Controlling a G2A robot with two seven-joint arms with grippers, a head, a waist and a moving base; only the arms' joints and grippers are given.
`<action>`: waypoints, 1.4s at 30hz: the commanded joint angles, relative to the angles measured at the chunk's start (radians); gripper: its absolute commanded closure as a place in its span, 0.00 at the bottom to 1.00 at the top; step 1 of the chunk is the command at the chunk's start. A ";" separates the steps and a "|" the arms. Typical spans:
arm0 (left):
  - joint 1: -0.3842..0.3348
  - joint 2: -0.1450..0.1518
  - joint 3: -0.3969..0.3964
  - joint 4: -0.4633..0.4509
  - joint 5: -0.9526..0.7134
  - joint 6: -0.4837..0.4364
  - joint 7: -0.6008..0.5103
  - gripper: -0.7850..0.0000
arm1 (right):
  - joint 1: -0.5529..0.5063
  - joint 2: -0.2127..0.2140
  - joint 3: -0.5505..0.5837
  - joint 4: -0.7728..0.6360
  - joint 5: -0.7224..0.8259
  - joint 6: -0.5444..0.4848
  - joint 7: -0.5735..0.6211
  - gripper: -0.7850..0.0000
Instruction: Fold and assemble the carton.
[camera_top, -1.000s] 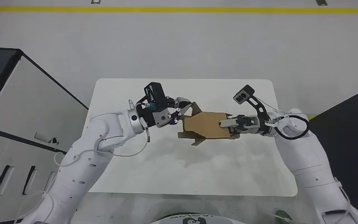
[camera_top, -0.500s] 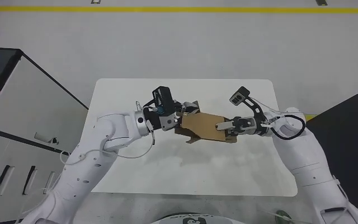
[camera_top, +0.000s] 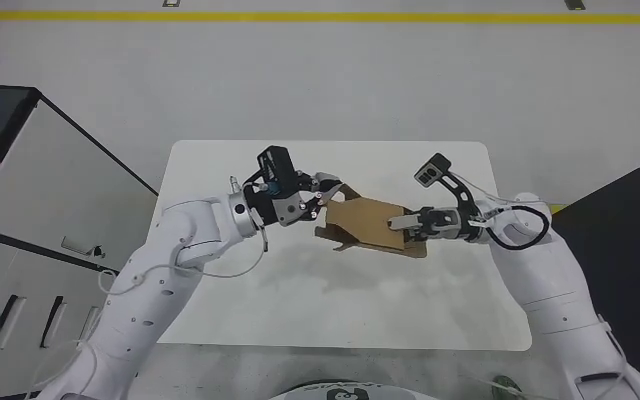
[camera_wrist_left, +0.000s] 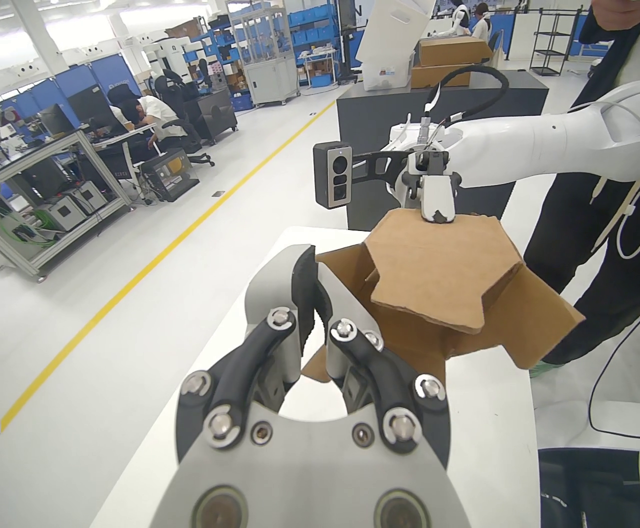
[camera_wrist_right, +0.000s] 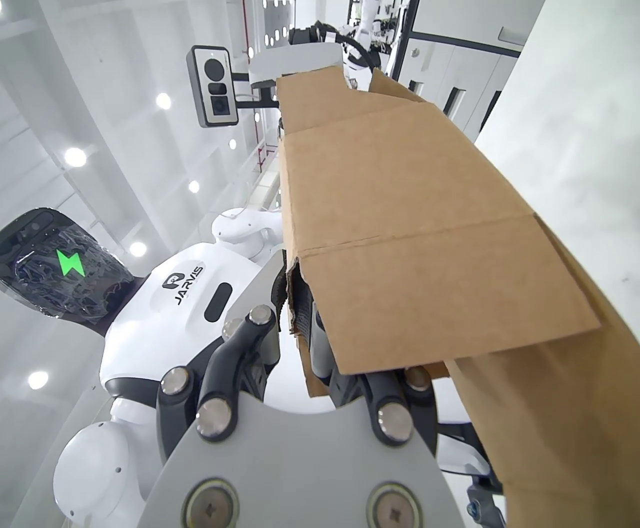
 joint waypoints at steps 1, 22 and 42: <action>-0.002 0.000 0.000 -0.001 0.004 -0.002 0.002 1.00 | 0.002 0.000 -0.004 -0.002 -0.006 0.001 0.003 1.00; 0.013 0.003 -0.030 0.027 0.000 -0.018 0.008 1.00 | -0.016 0.007 0.022 -0.010 -0.003 -0.032 -0.059 1.00; 0.007 -0.003 0.010 0.015 -0.008 -0.020 0.011 1.00 | -0.021 0.009 0.007 -0.030 -0.005 -0.018 -0.023 1.00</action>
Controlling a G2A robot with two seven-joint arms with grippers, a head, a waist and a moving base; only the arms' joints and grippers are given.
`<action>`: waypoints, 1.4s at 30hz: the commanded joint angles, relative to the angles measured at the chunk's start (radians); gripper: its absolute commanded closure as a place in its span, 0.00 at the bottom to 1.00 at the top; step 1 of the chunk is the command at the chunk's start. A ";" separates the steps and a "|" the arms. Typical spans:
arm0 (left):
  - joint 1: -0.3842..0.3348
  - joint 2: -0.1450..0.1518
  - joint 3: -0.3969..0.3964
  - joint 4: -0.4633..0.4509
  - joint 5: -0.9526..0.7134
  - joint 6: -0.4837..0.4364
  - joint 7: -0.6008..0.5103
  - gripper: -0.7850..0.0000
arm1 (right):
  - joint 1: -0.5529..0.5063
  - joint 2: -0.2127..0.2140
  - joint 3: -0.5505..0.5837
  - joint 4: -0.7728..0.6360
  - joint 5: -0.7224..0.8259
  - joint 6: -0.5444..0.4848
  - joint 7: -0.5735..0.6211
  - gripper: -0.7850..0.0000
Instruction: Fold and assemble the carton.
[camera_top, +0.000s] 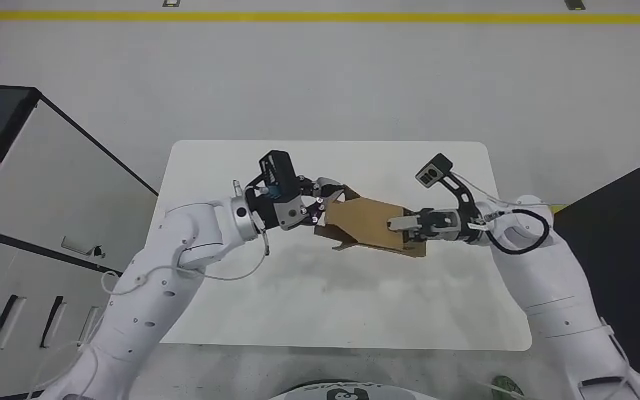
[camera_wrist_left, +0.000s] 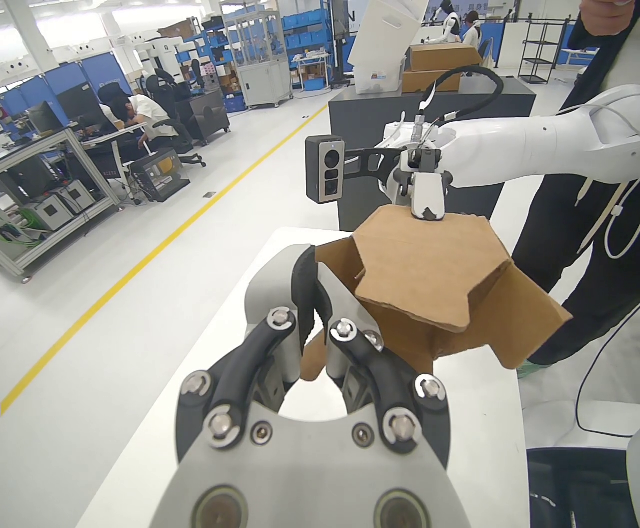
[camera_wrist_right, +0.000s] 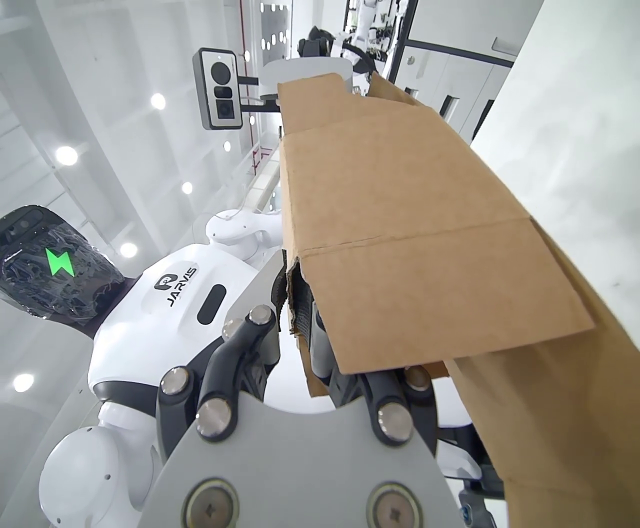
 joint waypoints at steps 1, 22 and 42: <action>-0.001 0.000 0.001 0.001 0.003 -0.002 0.000 1.00 | 0.000 0.001 -0.001 -0.001 -0.003 0.002 0.006 1.00; -0.027 -0.006 0.026 0.016 -0.002 -0.006 -0.007 1.00 | -0.001 0.007 -0.017 -0.010 -0.032 0.019 0.030 1.00; 0.046 0.012 -0.108 0.018 -0.049 -0.007 0.039 1.00 | 0.006 0.002 0.035 0.041 0.186 -0.038 0.062 1.00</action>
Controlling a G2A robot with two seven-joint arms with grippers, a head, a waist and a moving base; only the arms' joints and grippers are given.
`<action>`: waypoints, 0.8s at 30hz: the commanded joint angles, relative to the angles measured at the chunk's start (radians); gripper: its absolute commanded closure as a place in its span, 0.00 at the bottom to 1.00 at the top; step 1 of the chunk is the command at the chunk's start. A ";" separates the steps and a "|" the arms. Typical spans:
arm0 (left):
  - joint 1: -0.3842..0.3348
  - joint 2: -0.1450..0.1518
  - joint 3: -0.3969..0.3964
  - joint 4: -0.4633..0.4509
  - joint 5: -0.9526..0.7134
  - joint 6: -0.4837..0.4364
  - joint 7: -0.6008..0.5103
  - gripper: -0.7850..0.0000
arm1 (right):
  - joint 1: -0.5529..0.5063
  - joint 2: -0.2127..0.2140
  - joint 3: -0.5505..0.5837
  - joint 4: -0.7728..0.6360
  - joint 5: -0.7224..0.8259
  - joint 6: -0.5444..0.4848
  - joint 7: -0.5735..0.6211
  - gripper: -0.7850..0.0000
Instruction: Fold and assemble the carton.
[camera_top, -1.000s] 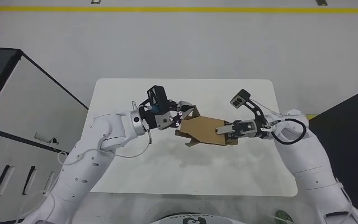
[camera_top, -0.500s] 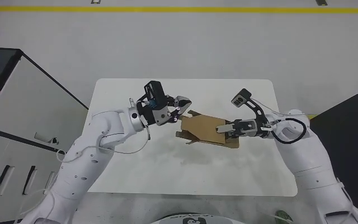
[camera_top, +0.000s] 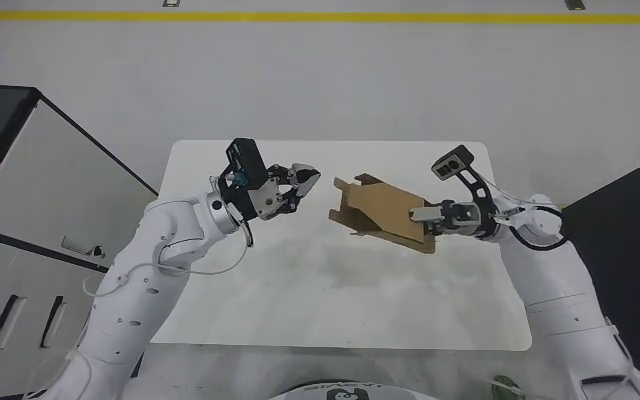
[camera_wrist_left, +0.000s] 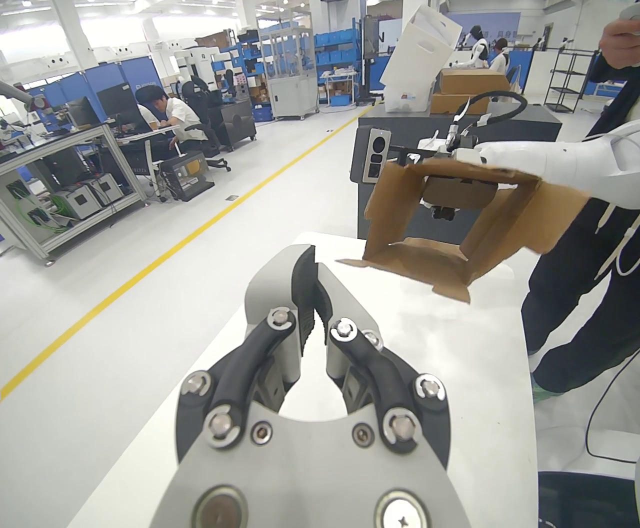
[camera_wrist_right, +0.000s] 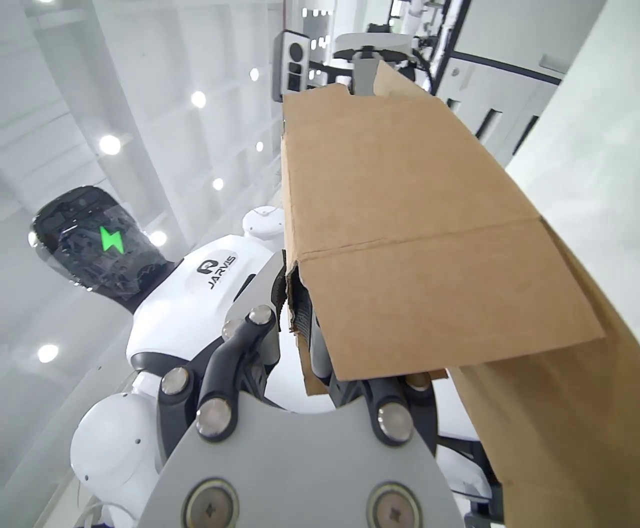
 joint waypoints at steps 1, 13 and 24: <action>0.000 0.000 0.000 0.000 0.001 0.000 -0.001 1.00 | 0.000 0.000 0.000 0.000 -0.007 0.001 0.000 1.00; 0.026 0.001 -0.009 -0.002 -0.008 0.007 0.014 1.00 | -0.008 -0.007 -0.002 -0.017 0.060 0.018 -0.018 1.00; 0.032 0.001 -0.010 -0.006 -0.031 -0.010 0.017 1.00 | 0.011 -0.012 -0.015 0.003 0.087 0.036 -0.007 1.00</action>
